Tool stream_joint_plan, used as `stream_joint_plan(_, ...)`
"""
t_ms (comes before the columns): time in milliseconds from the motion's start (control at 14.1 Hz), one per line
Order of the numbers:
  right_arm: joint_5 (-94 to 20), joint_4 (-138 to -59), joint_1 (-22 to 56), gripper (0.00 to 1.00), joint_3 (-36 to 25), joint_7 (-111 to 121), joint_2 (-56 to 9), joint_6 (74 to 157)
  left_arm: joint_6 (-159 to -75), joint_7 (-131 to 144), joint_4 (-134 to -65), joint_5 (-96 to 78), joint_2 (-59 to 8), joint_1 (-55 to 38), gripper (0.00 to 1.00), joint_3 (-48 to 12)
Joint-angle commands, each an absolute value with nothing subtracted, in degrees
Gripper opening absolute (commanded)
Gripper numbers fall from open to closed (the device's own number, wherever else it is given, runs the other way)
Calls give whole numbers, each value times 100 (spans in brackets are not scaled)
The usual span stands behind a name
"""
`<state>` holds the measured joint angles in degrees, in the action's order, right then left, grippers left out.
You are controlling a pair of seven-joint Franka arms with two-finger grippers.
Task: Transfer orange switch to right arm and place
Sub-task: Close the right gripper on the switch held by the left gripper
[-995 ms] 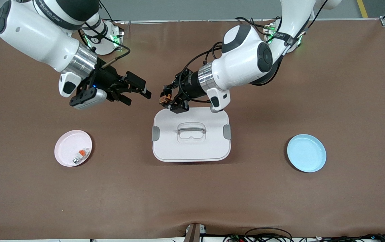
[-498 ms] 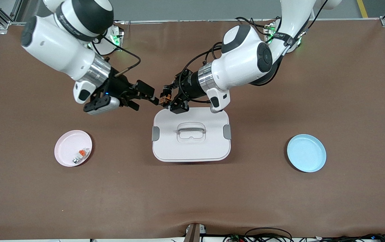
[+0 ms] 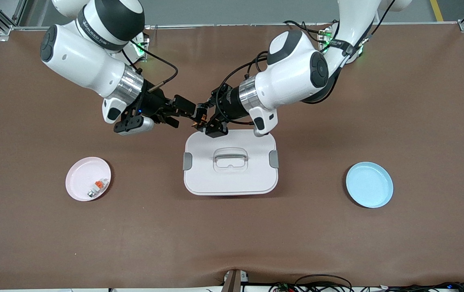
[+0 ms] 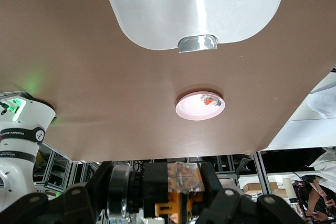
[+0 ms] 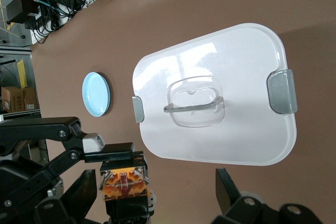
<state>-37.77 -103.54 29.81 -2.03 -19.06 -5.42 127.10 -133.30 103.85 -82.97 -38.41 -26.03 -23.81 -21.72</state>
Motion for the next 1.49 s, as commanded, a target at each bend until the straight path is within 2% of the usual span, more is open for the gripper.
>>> stream_joint_plan(0, -3894, -10371, 3111, 100, -246, -2144, -475, 12709, -13377, 10468, -8183, -3850, -2654, -2435, 26, -2153)
stream_joint_plan(1066, -3885, -10371, 3261, 100, -255, -2180, -554, 12762, -13368, 10468, -8183, -3850, -2637, -2435, 27, -2153)
stream_joint_plan(1137, -3885, -10371, 3261, 98, -255, -2180, -554, 12753, -13368, 10468, -8183, -3850, -2637, -2435, 27, -2153)
stream_joint_plan(1279, -3885, -10371, 3269, 81, -255, -2180, -562, 12762, -13368, 10468, -8183, -3850, -2637, -2443, 27, -2153)
stream_joint_plan(1422, -3885, -10362, 3270, 53, -255, -2110, -571, 12762, -13368, 10468, -8183, -3841, -2637, -2435, 27, -2153)
